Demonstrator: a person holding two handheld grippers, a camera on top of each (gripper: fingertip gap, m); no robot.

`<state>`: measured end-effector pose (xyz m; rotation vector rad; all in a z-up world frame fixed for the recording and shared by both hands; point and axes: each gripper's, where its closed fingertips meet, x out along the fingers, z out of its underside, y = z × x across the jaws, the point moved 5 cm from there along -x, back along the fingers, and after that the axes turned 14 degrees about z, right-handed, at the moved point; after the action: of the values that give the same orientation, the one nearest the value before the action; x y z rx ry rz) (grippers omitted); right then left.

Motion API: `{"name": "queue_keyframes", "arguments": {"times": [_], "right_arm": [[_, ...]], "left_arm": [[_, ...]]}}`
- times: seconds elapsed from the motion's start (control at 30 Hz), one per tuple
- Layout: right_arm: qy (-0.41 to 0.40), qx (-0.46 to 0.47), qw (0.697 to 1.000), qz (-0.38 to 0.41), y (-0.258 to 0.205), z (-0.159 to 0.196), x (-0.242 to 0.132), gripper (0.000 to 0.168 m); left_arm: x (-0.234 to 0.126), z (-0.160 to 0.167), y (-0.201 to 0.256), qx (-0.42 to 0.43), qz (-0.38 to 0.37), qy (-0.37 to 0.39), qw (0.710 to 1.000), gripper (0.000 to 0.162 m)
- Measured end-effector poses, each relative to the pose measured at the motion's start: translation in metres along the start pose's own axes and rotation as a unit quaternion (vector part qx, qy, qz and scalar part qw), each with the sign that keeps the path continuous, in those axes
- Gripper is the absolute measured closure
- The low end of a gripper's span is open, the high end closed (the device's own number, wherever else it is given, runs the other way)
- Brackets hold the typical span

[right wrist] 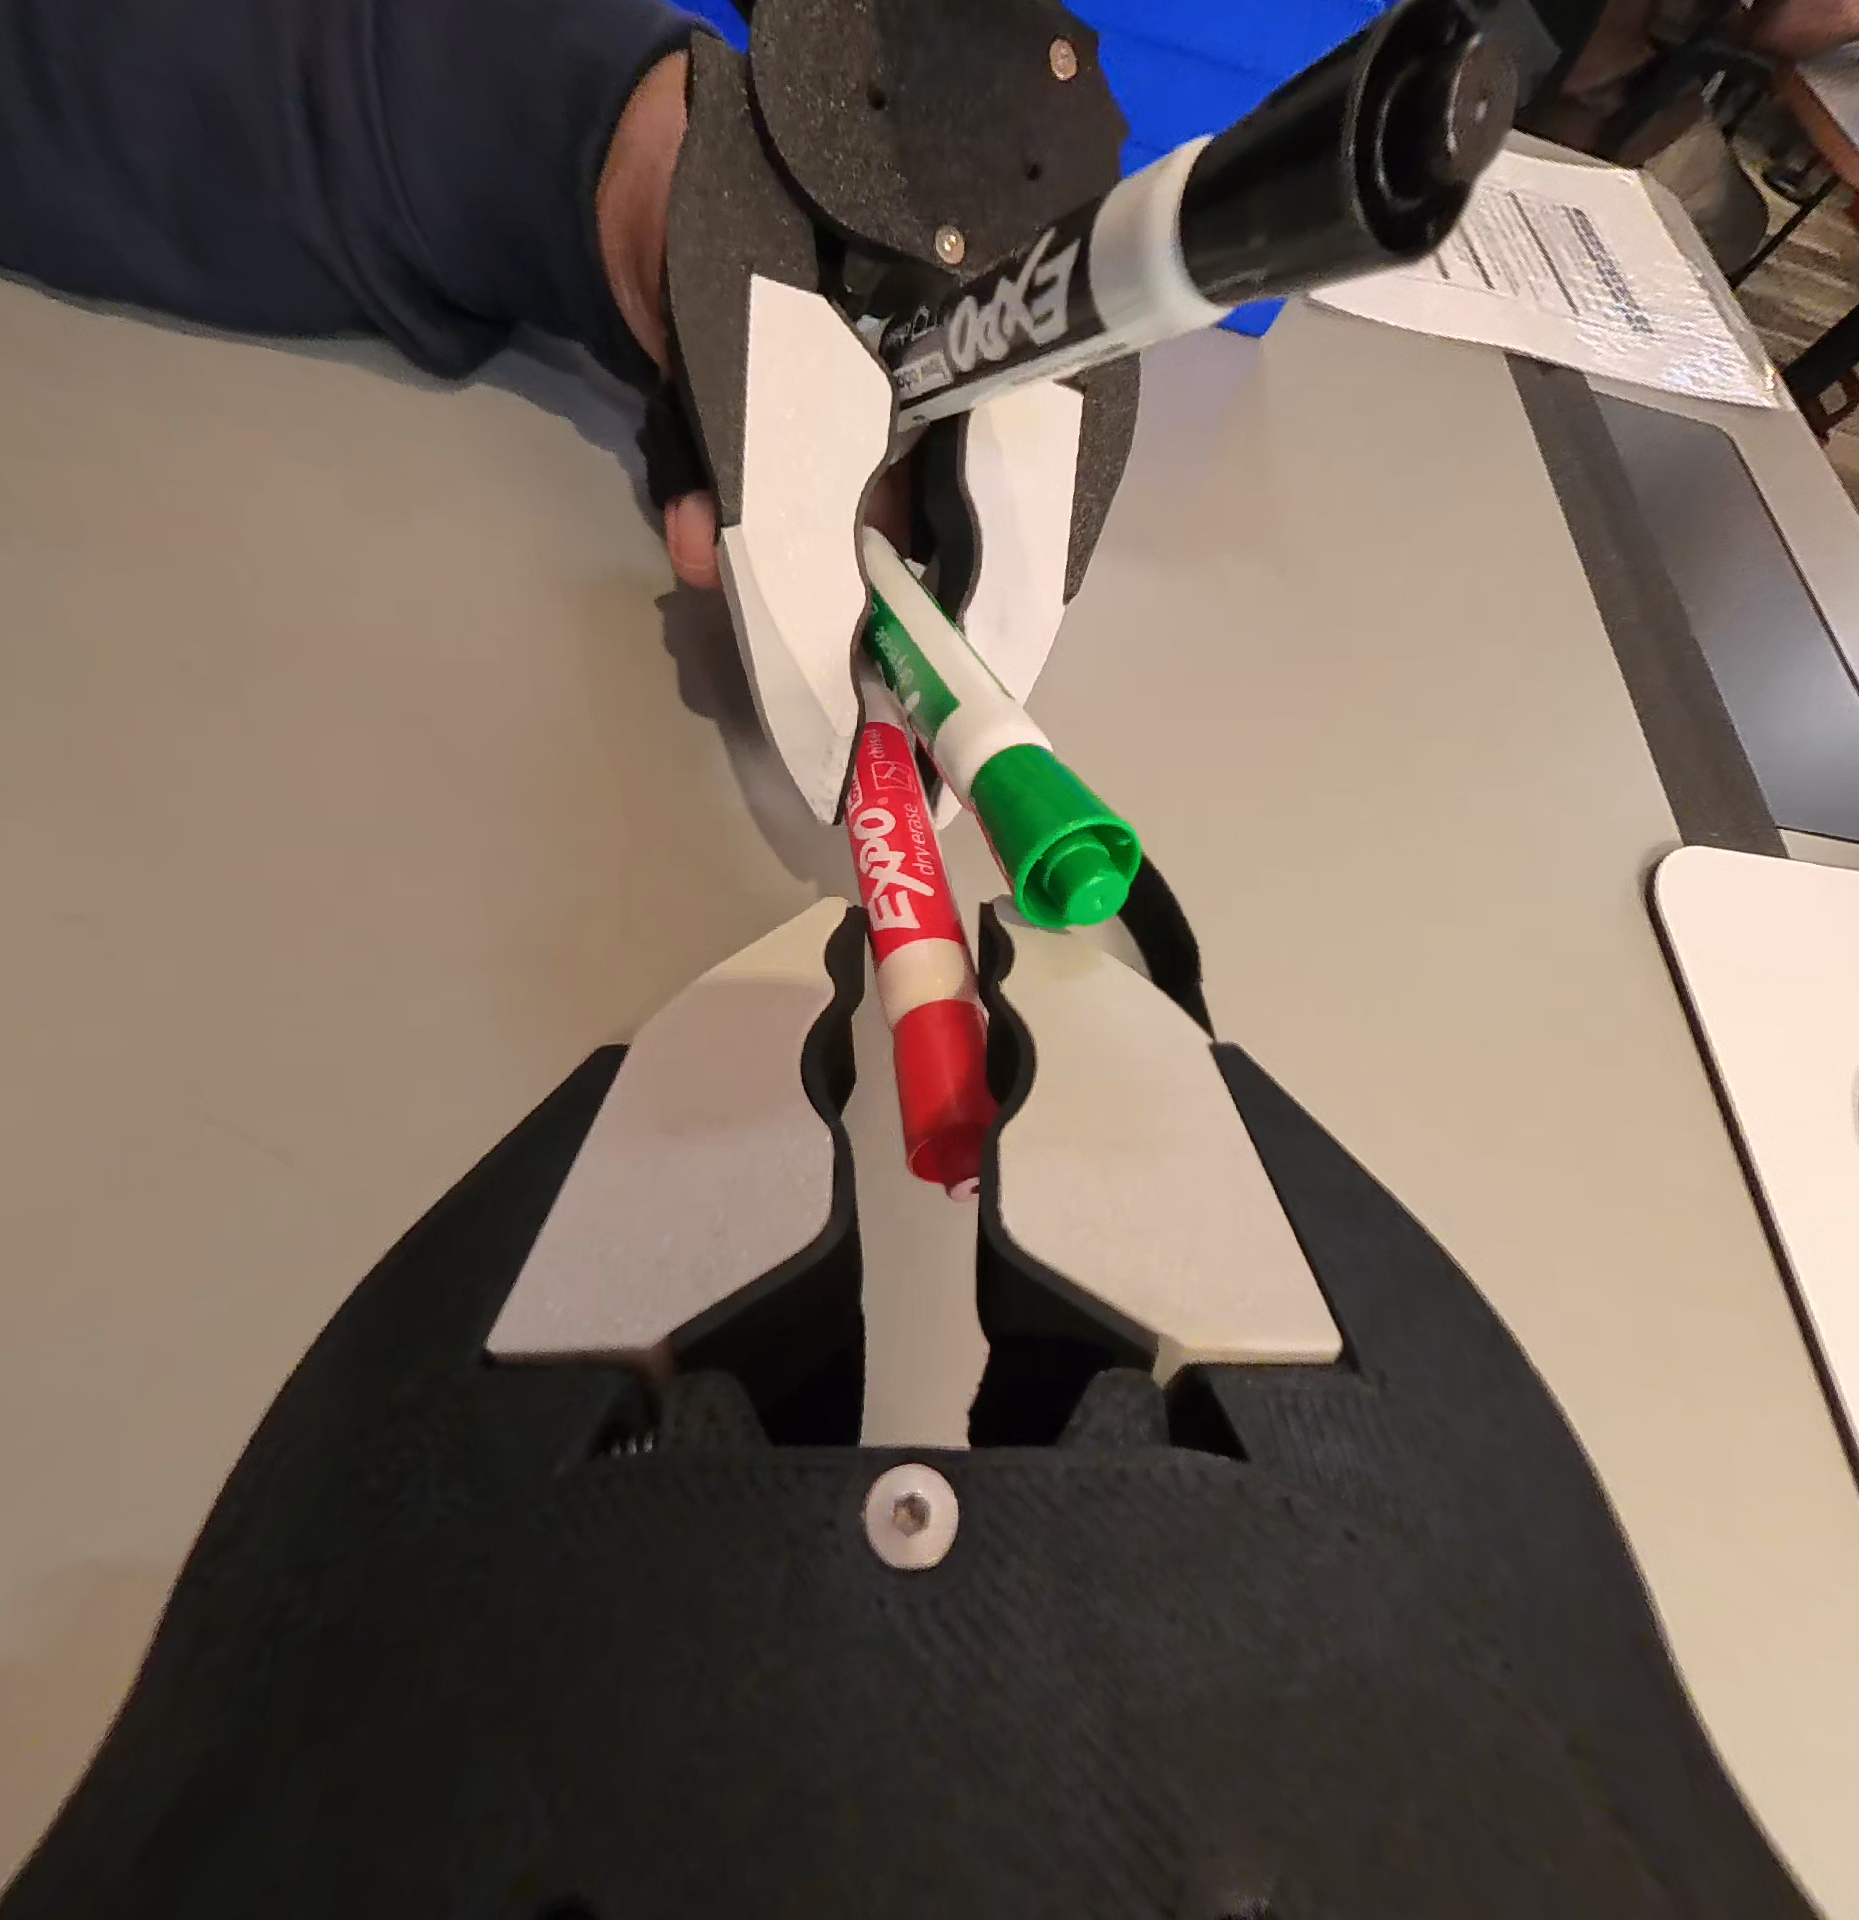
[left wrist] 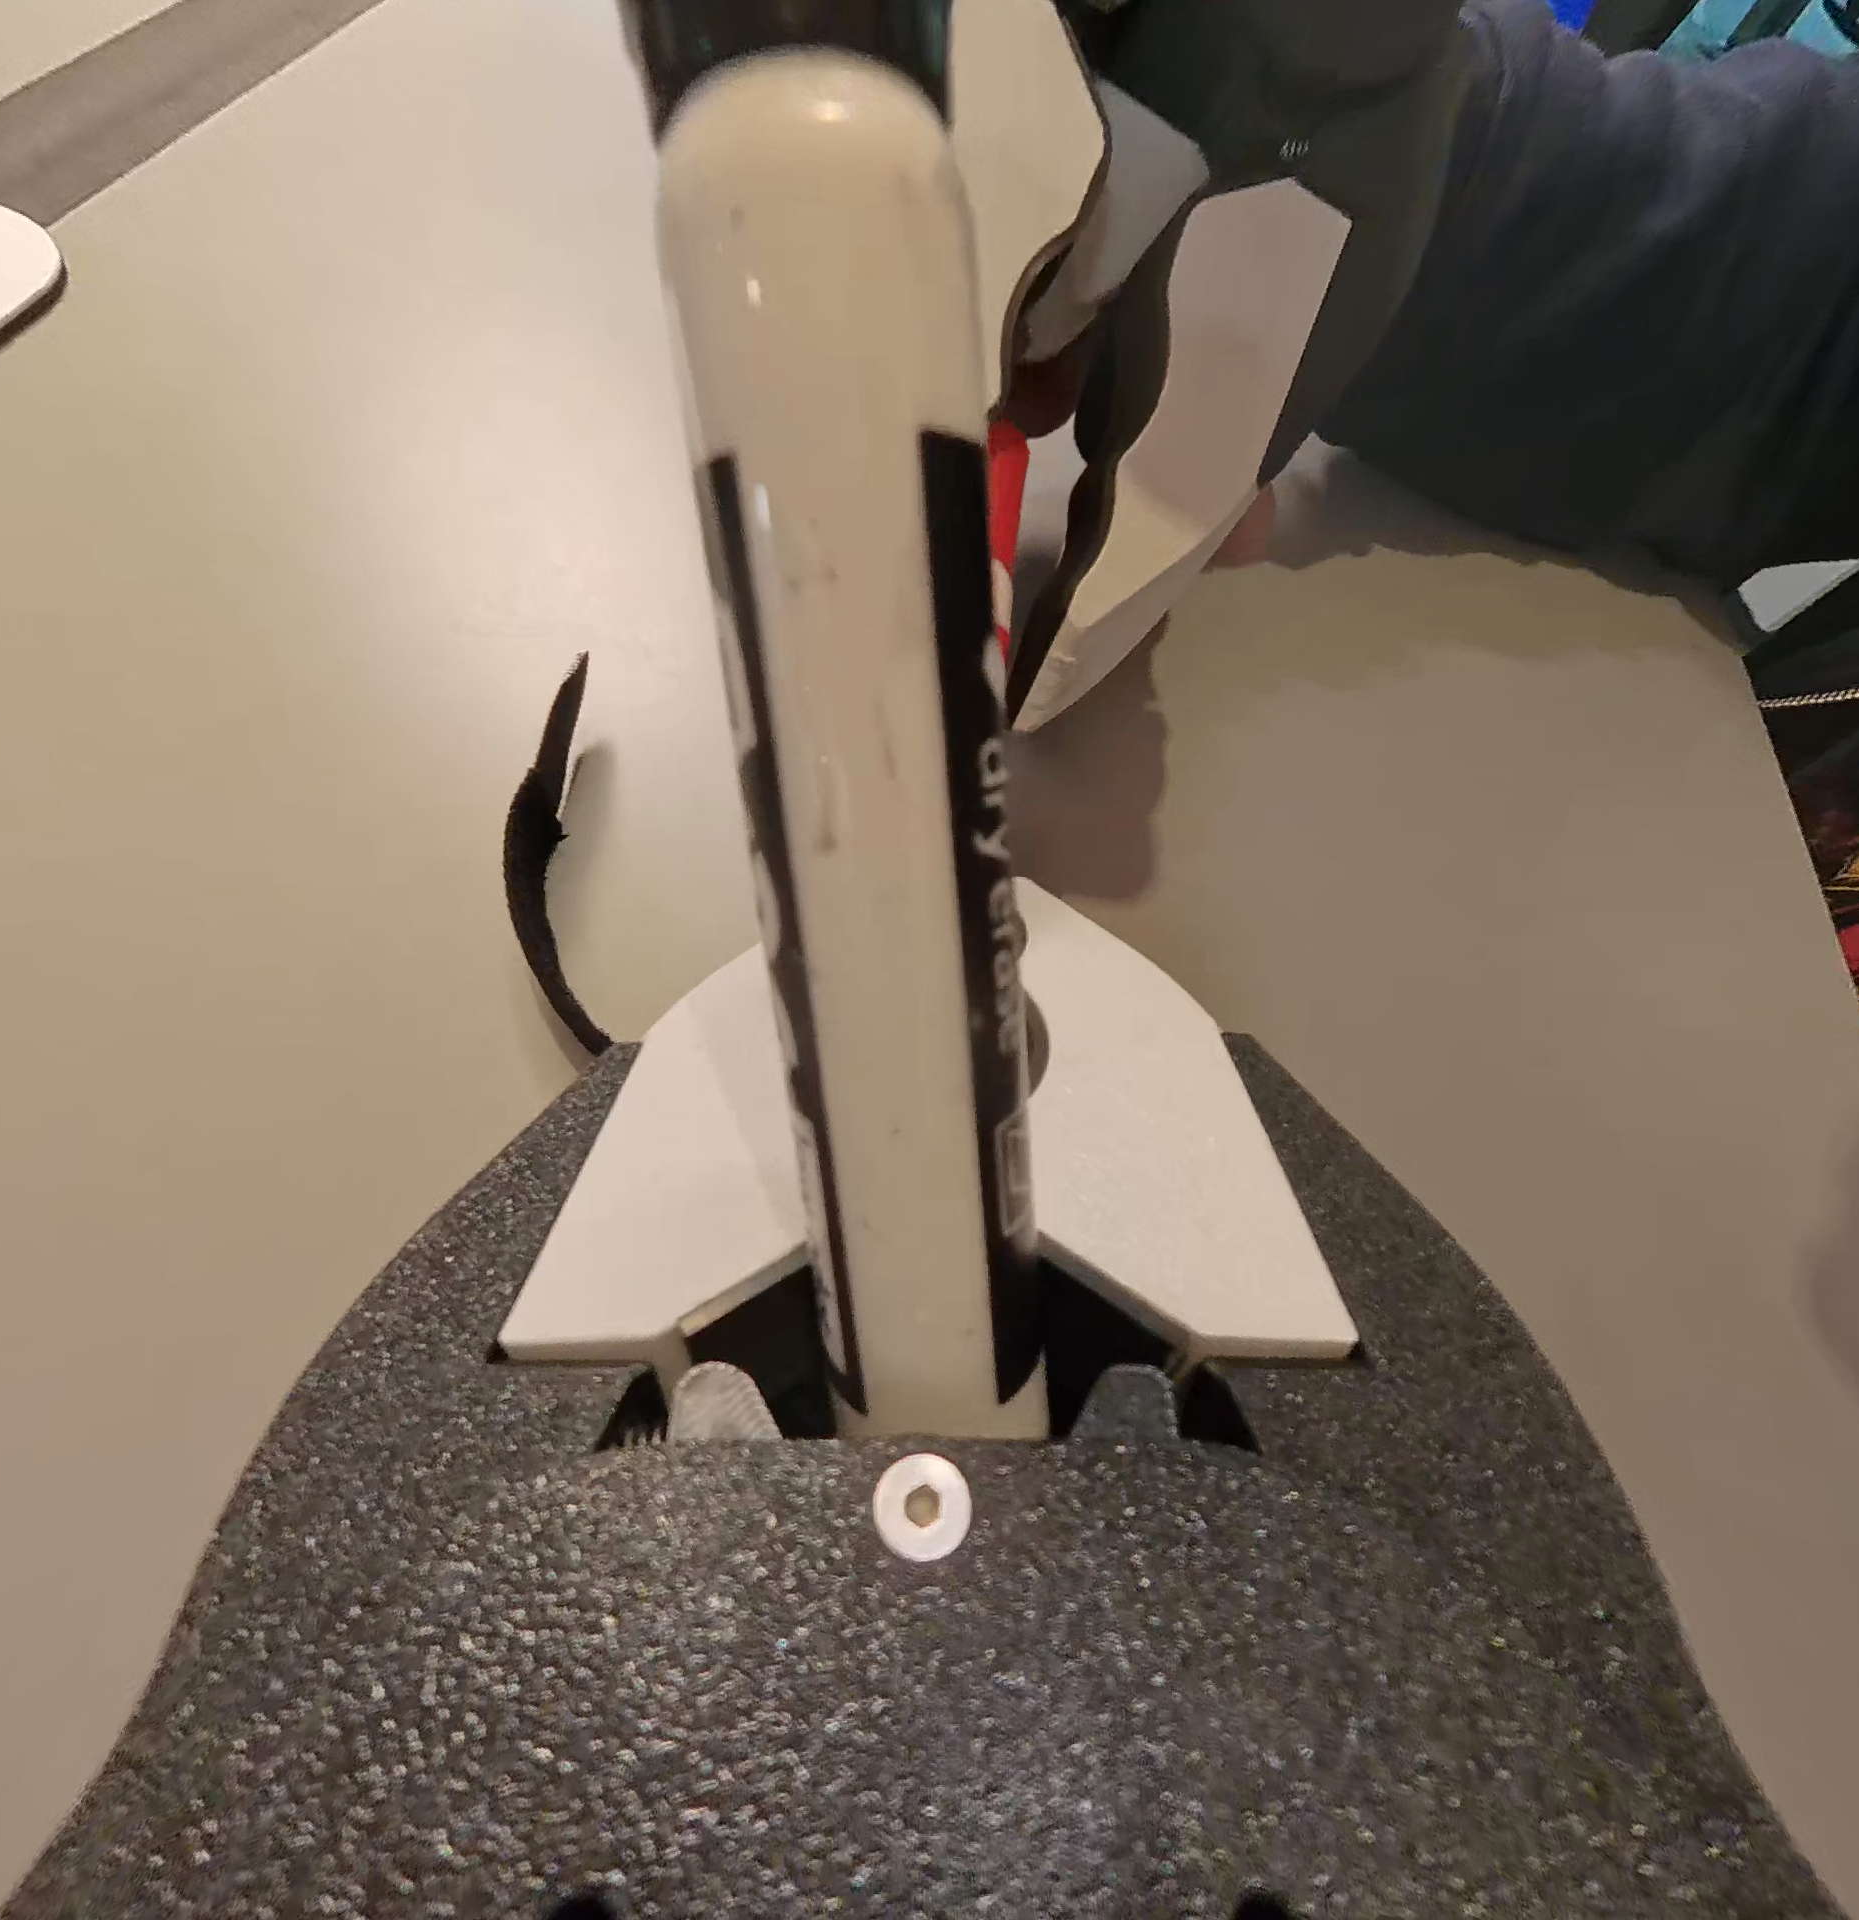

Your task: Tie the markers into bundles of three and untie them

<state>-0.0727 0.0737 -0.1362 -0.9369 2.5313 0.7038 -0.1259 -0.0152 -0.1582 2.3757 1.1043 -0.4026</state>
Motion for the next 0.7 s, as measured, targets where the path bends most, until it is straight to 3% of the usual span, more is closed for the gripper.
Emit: {"name": "queue_keyframes", "arguments": {"times": [0.27, 0.47, 0.57, 0.7], "right_arm": [[0.006, 0.023, 0.999, 0.037, 0.011, -0.002, -0.006, 0.137], [0.026, 0.148, 0.985, 0.089, 0.026, 0.010, -0.030, 0.132], [0.010, 0.229, 0.969, 0.094, 0.023, 0.023, -0.038, 0.132], [-0.058, 0.207, 0.973, 0.078, 0.003, 0.036, -0.038, 0.123]], "left_arm": [[-0.004, -0.003, -0.004, -0.017, -0.004, 0.025, 1.000, 0.139], [-0.010, -0.009, -0.005, -0.045, -0.001, 0.065, 0.997, 0.139], [-0.009, -0.006, -0.008, -0.064, -0.005, 0.060, 0.996, 0.142], [-0.001, 0.000, -0.008, -0.064, -0.006, 0.031, 0.997, 0.139]]}}
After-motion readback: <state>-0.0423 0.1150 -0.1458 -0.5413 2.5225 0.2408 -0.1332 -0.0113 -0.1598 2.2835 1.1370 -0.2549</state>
